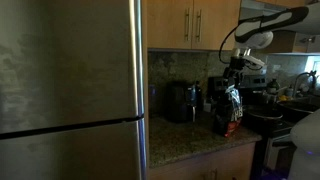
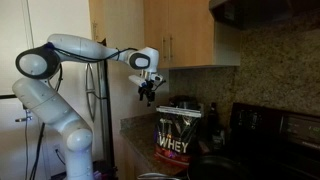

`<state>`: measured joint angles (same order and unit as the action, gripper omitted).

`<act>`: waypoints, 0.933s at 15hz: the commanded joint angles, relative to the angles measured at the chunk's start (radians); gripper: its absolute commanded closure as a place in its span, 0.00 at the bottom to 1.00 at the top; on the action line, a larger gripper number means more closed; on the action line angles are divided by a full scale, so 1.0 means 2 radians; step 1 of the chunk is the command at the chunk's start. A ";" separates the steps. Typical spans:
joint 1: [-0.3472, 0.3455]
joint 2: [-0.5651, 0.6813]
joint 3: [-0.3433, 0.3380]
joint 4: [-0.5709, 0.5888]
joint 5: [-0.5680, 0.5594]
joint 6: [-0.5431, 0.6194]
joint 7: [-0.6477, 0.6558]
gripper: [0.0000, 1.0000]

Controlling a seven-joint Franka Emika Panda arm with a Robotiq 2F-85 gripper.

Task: Put the the whey powder packet in the left corner

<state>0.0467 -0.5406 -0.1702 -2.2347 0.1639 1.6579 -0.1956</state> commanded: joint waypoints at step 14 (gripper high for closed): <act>-0.056 0.169 0.013 0.070 0.074 0.093 0.174 0.00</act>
<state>-0.0430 -0.2027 -0.1650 -2.0949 0.3083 1.8479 0.1567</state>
